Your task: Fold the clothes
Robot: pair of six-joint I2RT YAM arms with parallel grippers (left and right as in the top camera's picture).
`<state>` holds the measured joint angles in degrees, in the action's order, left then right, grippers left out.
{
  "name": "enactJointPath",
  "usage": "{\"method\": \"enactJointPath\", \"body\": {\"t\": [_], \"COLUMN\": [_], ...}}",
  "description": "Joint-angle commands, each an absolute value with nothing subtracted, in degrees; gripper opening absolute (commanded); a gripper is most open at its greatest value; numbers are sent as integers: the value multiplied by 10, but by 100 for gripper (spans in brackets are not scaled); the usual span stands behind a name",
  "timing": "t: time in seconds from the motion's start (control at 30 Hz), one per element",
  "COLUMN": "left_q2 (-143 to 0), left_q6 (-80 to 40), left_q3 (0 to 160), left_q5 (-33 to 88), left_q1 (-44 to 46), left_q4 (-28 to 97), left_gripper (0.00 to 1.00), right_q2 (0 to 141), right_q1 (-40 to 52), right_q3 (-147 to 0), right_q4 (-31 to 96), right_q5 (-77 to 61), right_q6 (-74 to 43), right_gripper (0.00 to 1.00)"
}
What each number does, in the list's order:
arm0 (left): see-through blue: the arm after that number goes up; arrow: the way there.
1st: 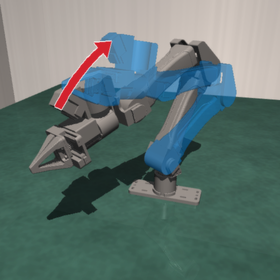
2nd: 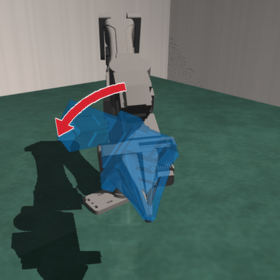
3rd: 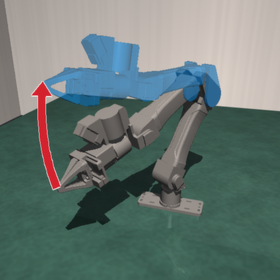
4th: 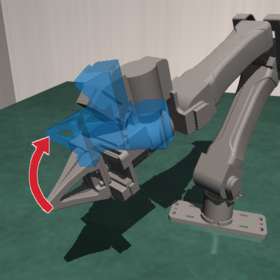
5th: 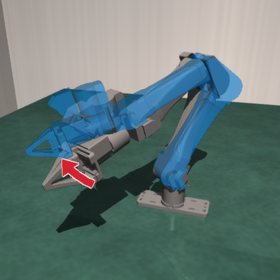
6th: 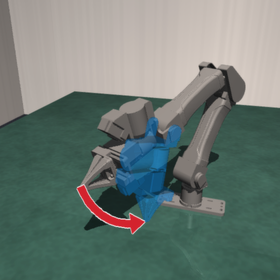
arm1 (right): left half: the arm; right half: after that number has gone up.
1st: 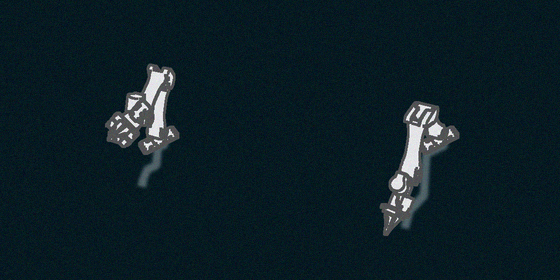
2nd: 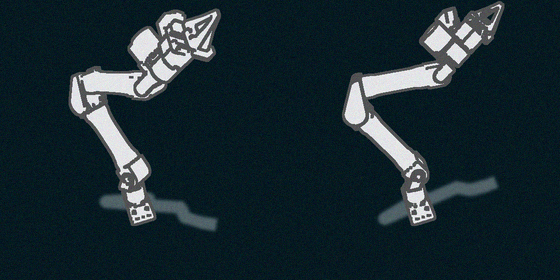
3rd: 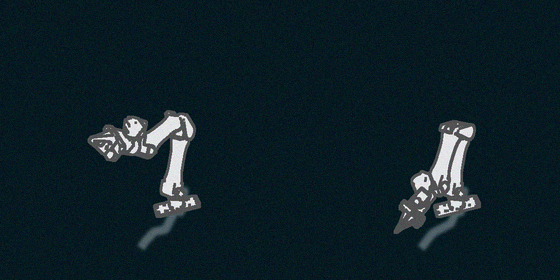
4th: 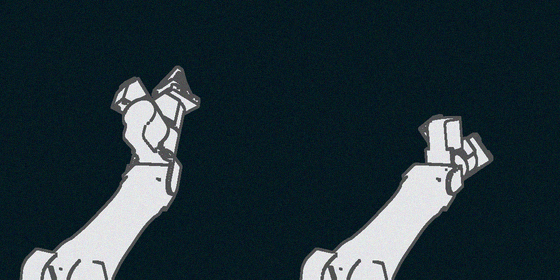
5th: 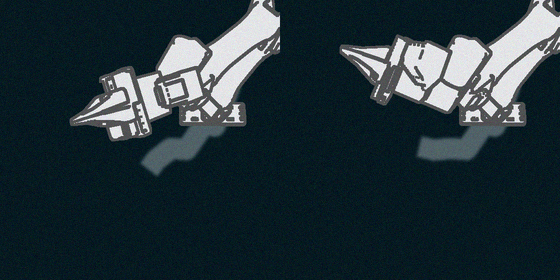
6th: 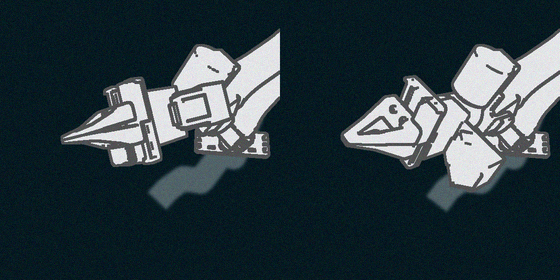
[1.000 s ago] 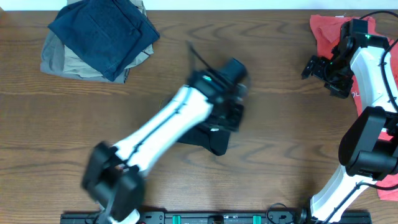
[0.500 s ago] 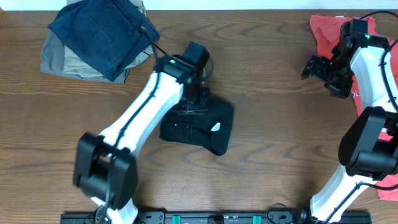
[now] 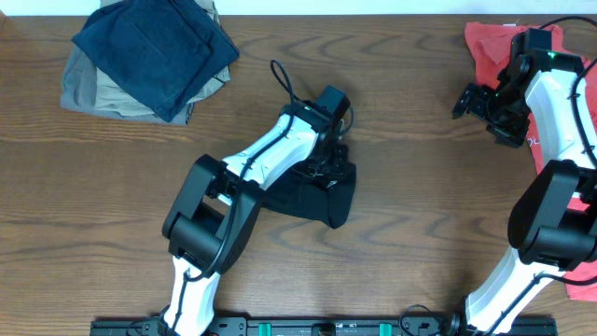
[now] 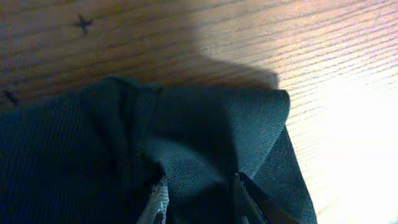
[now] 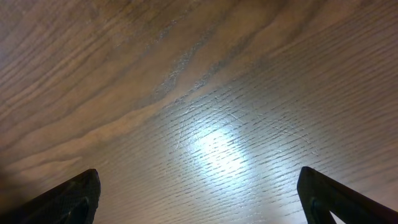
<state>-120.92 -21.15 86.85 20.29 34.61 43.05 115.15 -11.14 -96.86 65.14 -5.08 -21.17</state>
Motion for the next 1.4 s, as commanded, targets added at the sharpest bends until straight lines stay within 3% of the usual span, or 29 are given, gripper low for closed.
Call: {"method": "enactJointPath", "body": {"t": [0.0, 0.47, 0.8, 1.37], "left_q2": [-1220, -1036, -1032, -1060], "left_q6": [-201, -189, -189, -230], "left_q3": [875, 900, 844, 646], "left_q5": [214, 196, 184, 205], "left_q1": [346, 343, 343, 345], "left_q4": [445, 578, 633, 327], "left_gripper": [36, 37, 37, 37], "right_q2": [1156, 1156, 1156, 1156], "right_q1": [-112, -112, -112, -112], "right_q3": [-978, -978, -978, -978], "right_q4": [651, 651, 651, 651], "right_q5": [-45, -45, -45, -45], "right_q6": [-203, -203, -203, -203], "right_gripper": [99, 99, 99, 99]}}
